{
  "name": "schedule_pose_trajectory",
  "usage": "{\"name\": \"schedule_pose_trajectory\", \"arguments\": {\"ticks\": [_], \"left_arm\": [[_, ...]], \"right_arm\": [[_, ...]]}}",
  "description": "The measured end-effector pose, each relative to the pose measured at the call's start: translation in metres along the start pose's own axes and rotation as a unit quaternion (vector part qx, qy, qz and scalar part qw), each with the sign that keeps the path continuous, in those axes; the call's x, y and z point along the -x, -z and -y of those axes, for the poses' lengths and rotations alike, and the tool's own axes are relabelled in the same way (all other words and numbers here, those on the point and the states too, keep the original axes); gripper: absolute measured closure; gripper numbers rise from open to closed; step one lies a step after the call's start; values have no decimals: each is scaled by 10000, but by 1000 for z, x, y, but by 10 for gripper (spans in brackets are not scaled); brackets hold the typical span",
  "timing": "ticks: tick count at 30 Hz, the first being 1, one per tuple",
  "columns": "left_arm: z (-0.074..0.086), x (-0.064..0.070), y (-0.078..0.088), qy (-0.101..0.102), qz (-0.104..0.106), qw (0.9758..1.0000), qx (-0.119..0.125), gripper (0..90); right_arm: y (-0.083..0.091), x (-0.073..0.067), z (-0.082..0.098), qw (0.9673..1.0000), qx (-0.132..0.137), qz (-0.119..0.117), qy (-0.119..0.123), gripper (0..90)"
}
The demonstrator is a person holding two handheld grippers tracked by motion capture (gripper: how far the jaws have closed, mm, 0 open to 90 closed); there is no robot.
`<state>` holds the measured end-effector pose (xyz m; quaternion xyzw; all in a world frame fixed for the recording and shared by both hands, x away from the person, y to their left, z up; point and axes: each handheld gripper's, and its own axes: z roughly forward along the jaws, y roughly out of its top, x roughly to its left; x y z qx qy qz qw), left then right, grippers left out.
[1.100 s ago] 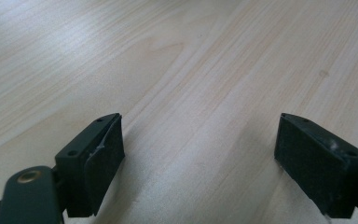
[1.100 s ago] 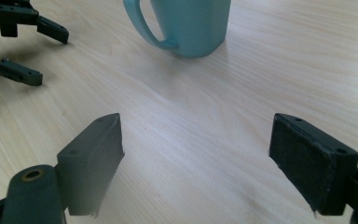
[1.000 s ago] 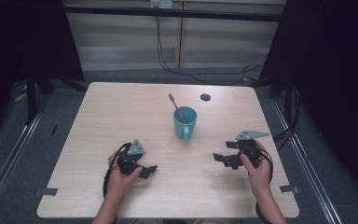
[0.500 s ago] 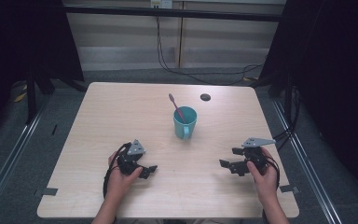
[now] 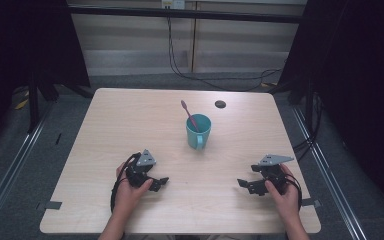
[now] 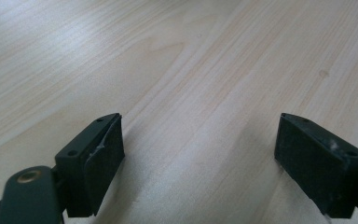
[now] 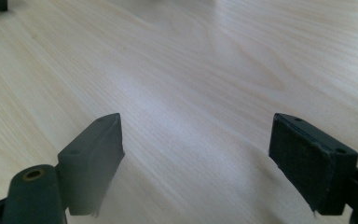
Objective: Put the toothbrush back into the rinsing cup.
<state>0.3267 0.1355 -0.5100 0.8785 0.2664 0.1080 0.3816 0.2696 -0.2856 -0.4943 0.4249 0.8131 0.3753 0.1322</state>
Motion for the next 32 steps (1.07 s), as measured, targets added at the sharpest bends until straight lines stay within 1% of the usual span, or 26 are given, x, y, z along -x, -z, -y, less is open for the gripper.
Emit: {"name": "schedule_pose_trajectory", "arguments": {"ticks": [1,3,4,8,9,11,15,16,17,19,21,23,32], "left_arm": [[0,0,0,2,1,10000,2,154],[0,0,0,1,1,10000,2,154],[0,0,0,2,1,10000,1,154],[0,0,0,6,-1,10000,4,154],[0,0,0,7,0,10000,6,154],[0,0,0,6,-1,10000,6,154],[0,0,0,11,-1,10000,1,154],[0,0,0,6,0,10000,5,154],[0,0,0,6,0,10000,4,154],[0,0,0,5,0,10000,3,154],[0,0,0,7,2,10000,6,154],[0,0,0,2,2,10000,2,154],[0,0,0,8,-3,10000,8,154]], "right_arm": [[-1,0,2,10000,-54,19,19,172],[-1,0,3,10000,-70,15,46,171],[-2,-1,6,9999,-135,64,49,171],[-3,0,10,9996,-214,118,118,171],[-3,-1,11,9995,-266,111,88,170],[-4,0,12,9994,-232,150,205,170],[-3,-1,14,9994,-231,171,198,168],[-3,-1,15,9992,-177,217,288,164],[-4,-2,16,9991,-167,228,312,160],[-4,-2,17,9991,-162,249,302,159],[-4,-2,19,9992,-60,249,304,155],[-4,-2,20,9992,-30,243,303,153],[-5,-2,19,9992,-31,269,285,138]]}}
